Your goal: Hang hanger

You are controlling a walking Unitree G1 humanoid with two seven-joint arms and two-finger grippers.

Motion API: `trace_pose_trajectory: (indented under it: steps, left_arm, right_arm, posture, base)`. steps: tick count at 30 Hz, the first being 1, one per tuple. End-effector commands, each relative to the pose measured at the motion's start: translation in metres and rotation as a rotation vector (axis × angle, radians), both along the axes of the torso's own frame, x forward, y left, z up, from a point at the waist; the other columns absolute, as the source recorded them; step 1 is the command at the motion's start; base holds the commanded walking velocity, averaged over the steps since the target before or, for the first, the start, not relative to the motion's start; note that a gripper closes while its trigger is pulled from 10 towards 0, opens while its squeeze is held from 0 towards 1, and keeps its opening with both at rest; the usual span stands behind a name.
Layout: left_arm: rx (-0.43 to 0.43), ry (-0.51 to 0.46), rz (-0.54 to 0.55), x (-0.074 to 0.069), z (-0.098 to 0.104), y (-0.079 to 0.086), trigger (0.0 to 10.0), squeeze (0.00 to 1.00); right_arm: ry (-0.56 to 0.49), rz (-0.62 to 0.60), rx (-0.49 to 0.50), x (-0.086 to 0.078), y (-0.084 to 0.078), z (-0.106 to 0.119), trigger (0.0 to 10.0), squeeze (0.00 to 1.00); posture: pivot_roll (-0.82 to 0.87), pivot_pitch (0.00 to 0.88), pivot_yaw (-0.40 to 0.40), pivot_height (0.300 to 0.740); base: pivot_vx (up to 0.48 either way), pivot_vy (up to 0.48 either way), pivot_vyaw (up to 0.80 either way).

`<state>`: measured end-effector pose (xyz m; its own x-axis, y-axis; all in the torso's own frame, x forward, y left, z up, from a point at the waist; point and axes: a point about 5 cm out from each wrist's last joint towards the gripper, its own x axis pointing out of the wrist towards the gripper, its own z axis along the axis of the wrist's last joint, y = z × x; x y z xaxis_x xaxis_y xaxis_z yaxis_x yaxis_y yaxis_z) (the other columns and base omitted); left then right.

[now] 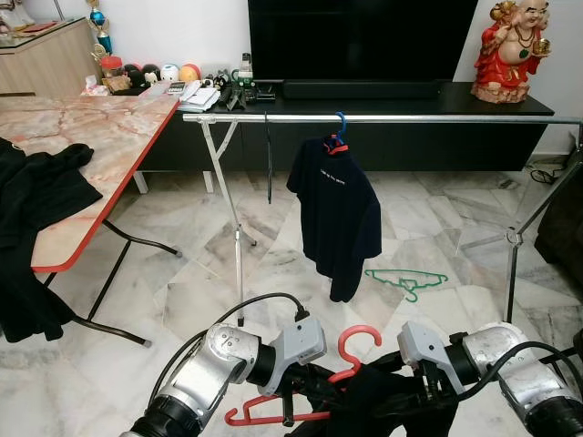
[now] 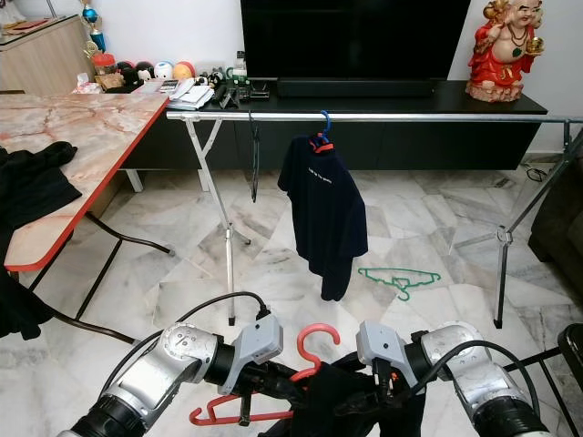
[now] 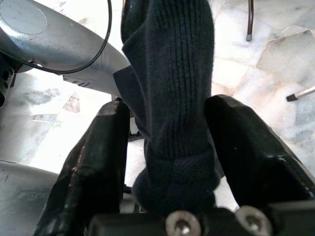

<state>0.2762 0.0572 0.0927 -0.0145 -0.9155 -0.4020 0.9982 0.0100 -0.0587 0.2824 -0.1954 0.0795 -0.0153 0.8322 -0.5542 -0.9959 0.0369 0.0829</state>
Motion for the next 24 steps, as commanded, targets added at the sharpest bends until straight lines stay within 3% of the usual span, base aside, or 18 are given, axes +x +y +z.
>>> trace_pose_trajectory:
  steps: [1,16,24]
  left_arm:
    - [-0.068,-0.07,-0.07,-0.0001,0.0218,-0.0121,10.0,0.0]
    - [-0.079,-0.099,-0.091,-0.0008,0.0296,-0.0161,10.0,0.0]
    - [-0.066,-0.142,-0.039,0.0063,0.031,-0.0153,10.0,0.0]
  right_arm:
    - [0.009,0.004,-0.011,-0.0009,0.0005,-0.0032,0.0,0.0]
    - [0.014,0.004,-0.039,-0.0035,-0.0006,-0.0083,0.0,0.0]
    - [0.018,0.0,-0.034,-0.0049,0.0006,-0.011,0.0,0.0]
  posture:
    - [-0.02,0.033,-0.03,0.74]
    - [-0.02,0.045,-0.027,0.74]
    - [-0.01,0.047,-0.025,0.74]
  base:
    - [0.0,0.0,0.0]
    - [0.0,0.0,0.0]
    - [0.0,0.0,0.0]
